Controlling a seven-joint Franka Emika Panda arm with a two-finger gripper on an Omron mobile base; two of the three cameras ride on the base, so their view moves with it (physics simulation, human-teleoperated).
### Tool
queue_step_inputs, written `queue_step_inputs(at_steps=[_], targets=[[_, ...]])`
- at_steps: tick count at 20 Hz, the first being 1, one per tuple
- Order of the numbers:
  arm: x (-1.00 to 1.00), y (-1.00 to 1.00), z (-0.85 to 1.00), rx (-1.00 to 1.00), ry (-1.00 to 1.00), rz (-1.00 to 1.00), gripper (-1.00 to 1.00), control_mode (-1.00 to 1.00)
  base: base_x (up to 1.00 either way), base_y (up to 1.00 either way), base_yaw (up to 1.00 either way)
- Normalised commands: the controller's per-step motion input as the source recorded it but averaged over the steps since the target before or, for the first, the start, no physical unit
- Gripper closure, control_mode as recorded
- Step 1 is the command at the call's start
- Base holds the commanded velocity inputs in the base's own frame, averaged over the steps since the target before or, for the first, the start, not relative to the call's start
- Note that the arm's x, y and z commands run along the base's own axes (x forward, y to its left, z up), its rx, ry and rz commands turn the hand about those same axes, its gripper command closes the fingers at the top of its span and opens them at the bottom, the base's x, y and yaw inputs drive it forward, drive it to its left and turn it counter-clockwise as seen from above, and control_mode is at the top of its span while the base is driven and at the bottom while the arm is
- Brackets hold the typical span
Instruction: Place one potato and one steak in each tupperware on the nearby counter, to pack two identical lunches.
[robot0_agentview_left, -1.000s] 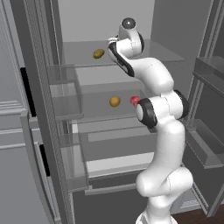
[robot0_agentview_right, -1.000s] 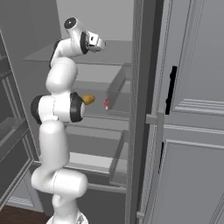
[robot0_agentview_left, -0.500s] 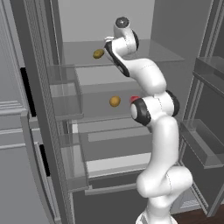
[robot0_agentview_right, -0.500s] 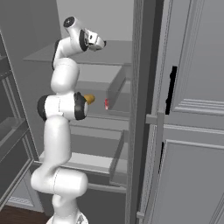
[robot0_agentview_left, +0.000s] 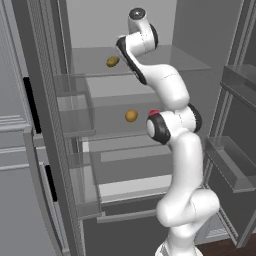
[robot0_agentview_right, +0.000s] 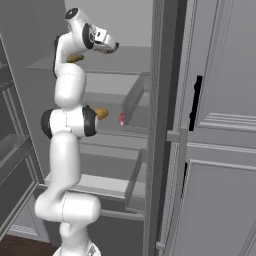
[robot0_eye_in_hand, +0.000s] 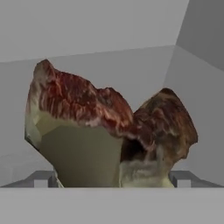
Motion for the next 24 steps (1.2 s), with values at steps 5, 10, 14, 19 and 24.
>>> queue_step_inputs(at_steps=[5,10,14,19,24], targets=[[-0.37,0.00,-0.93,-0.23,-0.32,0.00,1.00,-1.00,0.00,0.00,0.00],[-0.35,0.00,-0.55,-0.22,-0.51,0.00,1.00,-1.00,0.00,0.00,0.00],[-1.00,-0.03,0.08,0.00,-0.07,0.00,1.00,-1.00,0.00,0.00,0.00],[-1.00,-0.36,0.36,0.03,-0.03,0.00,1.00,-1.00,0.00,0.00,0.00],[-1.00,-0.37,0.16,0.12,-0.01,0.07,1.00,-1.00,0.00,0.00,0.00]])
